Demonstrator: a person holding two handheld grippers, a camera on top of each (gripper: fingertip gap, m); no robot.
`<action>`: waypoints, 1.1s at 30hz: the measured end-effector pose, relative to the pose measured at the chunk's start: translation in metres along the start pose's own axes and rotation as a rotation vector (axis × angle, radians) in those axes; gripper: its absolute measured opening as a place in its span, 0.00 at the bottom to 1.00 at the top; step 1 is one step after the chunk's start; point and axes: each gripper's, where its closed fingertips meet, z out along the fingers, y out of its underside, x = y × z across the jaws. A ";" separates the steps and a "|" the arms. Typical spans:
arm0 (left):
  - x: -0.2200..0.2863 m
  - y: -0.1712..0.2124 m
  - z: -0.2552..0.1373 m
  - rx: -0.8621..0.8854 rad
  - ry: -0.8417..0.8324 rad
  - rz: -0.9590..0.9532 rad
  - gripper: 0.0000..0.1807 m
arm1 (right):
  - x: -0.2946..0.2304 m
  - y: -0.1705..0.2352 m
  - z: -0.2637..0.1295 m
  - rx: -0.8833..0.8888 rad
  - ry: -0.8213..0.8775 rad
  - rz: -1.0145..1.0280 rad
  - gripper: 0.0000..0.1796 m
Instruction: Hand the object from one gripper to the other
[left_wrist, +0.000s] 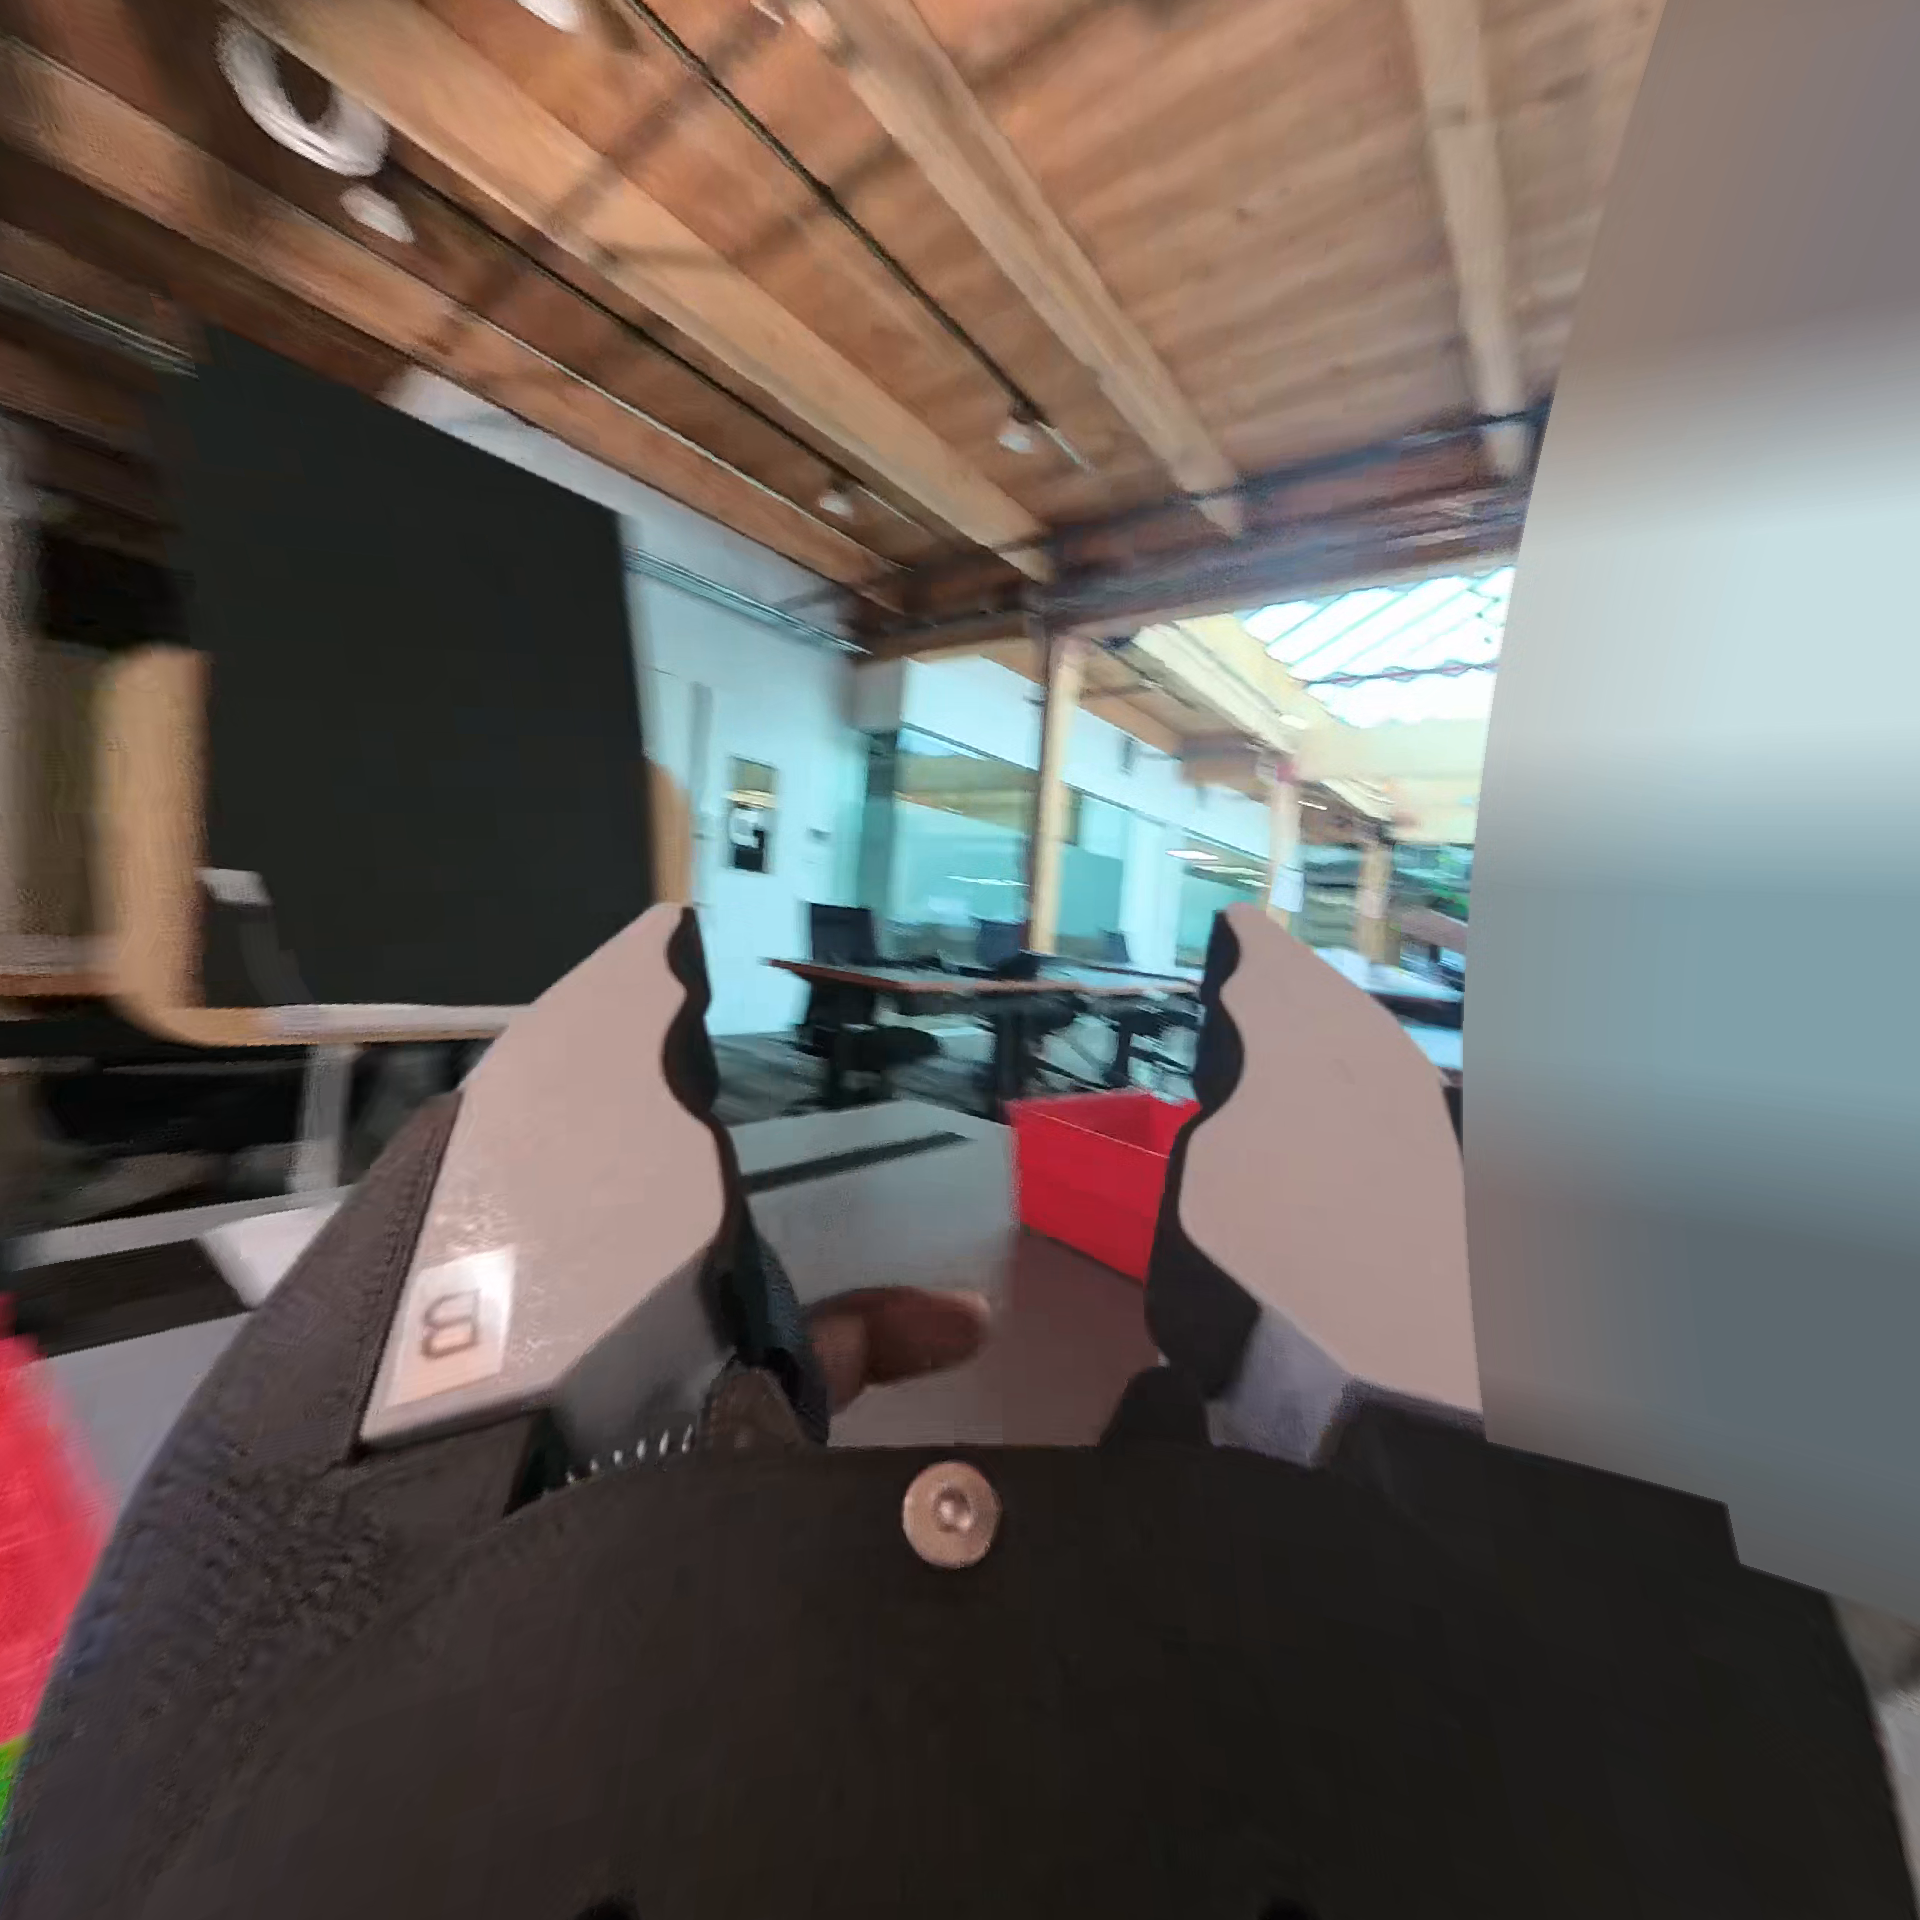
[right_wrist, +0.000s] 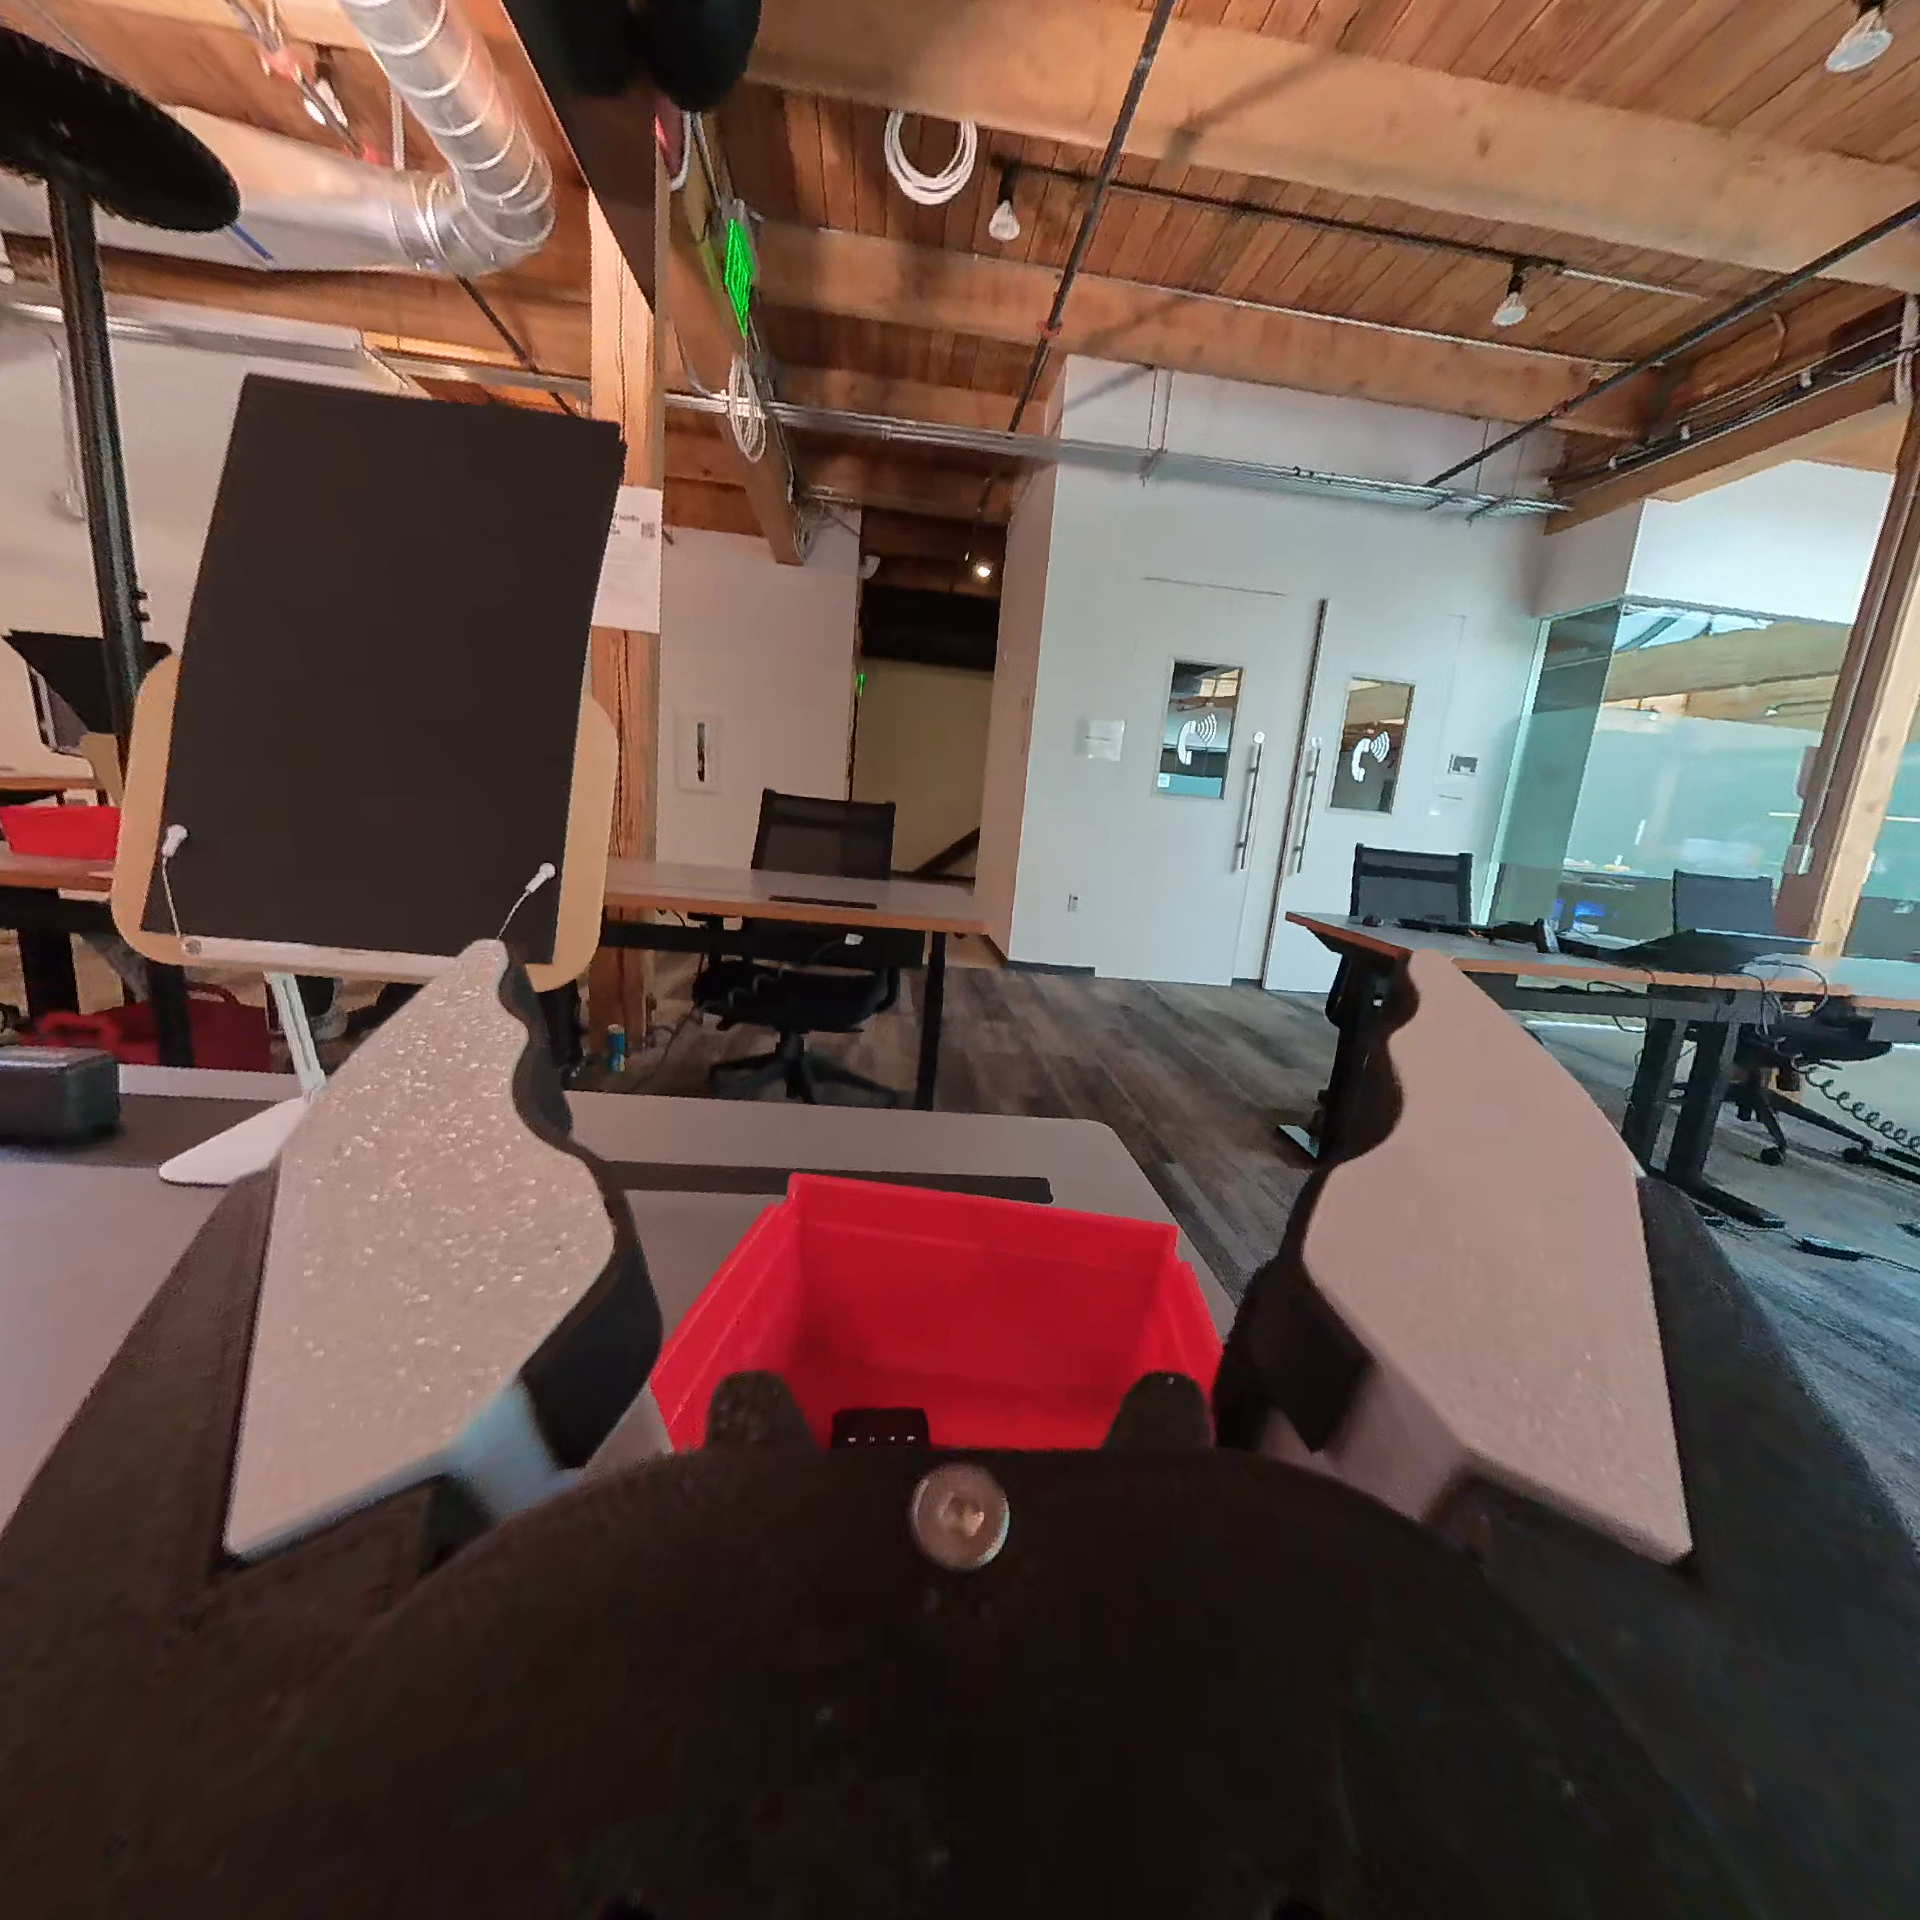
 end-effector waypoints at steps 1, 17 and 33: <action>-0.020 -0.015 -0.015 0.011 -0.087 0.026 0.47 | 0.001 -0.002 -0.001 0.009 0.002 0.004 0.81; -0.189 0.040 -0.176 -0.758 -0.878 0.149 0.34 | -0.001 -0.008 -0.005 0.028 0.014 0.034 0.80; -0.207 0.084 -0.193 -1.029 -0.978 0.208 0.12 | -0.001 -0.010 -0.006 0.036 0.027 0.059 0.76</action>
